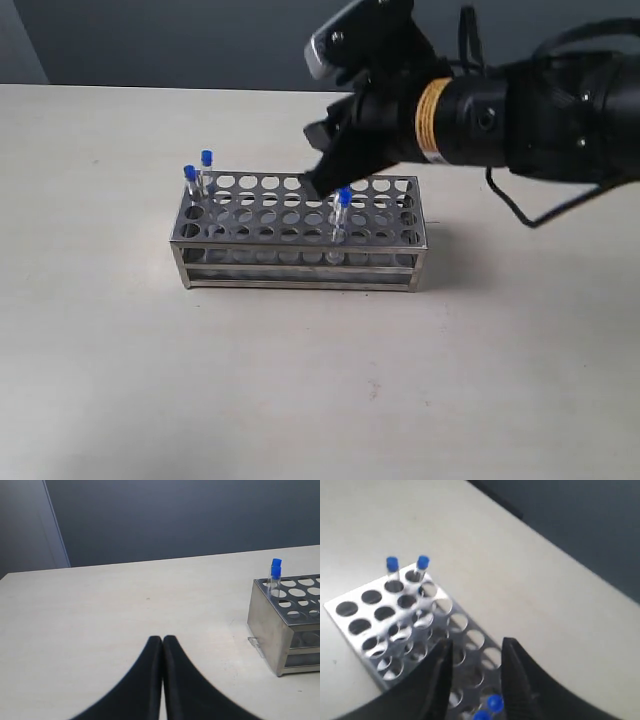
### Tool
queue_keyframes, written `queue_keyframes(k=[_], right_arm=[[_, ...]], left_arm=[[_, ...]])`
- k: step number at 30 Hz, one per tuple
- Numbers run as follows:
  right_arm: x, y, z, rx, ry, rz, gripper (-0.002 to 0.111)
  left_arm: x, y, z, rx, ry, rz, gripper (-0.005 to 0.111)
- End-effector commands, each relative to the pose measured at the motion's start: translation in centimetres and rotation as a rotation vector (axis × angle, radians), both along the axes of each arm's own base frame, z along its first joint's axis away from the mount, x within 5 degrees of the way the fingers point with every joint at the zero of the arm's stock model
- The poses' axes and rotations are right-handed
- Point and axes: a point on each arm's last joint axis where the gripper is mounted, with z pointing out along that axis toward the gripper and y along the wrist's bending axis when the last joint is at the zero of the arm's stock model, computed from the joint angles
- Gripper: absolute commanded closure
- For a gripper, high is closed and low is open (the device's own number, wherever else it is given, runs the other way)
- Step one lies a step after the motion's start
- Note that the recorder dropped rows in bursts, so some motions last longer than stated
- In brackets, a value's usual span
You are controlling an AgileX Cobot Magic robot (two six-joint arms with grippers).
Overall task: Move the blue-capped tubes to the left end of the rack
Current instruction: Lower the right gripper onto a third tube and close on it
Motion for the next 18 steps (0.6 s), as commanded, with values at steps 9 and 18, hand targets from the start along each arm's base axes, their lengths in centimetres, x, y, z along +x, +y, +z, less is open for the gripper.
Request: queue_keyframes(k=[9,18], right_arm=[[-3.2,-4.1,3.3,0.279,-0.159,-0.110,0.083],[-5.6,-9.1,-4.3,0.424,-0.117,-0.382,0.083]], left_arm=[[0.0,0.0,0.2,0.028,-0.008,0.000,0.106],[0.0,0.1,0.2,0.044,-0.006,0.001,0.106]])
